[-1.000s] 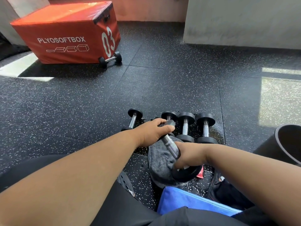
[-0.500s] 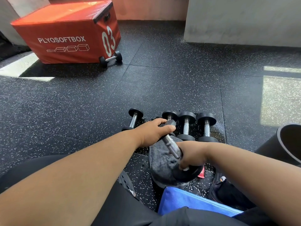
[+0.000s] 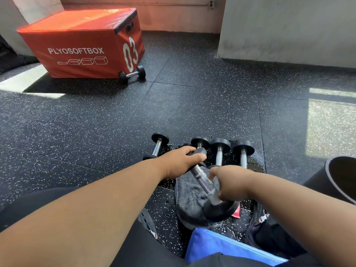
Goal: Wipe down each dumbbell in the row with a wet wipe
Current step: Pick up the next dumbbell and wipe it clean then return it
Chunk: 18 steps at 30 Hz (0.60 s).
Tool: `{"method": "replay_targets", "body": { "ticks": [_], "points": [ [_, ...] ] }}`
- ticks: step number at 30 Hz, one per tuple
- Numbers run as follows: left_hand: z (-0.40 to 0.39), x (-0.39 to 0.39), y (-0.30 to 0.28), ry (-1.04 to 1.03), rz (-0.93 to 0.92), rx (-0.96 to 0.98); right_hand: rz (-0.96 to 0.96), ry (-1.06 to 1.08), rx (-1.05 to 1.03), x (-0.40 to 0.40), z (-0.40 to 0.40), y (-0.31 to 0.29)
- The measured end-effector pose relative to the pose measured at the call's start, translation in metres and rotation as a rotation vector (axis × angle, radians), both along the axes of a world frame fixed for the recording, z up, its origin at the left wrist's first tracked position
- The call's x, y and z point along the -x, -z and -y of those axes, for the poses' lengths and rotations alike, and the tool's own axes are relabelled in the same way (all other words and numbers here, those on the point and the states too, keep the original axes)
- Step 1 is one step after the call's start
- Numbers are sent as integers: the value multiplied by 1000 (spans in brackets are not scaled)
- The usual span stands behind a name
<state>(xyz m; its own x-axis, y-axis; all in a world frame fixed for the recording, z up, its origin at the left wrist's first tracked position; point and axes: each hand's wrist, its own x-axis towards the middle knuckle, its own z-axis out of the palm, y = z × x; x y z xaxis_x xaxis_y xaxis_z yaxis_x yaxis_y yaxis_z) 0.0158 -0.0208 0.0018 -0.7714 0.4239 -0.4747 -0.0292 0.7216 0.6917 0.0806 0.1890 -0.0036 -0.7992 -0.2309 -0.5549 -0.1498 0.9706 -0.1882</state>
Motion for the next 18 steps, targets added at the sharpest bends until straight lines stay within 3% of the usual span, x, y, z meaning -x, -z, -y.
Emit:
{"method": "replay_targets", "body": {
  "ticks": [5, 18],
  "points": [
    [0, 0, 1, -2, 6, 0, -35, -18, 48, -10, 8, 8],
    [7, 2, 0, 140, 54, -73, 207, 132, 466, -4, -12, 41]
  ]
}}
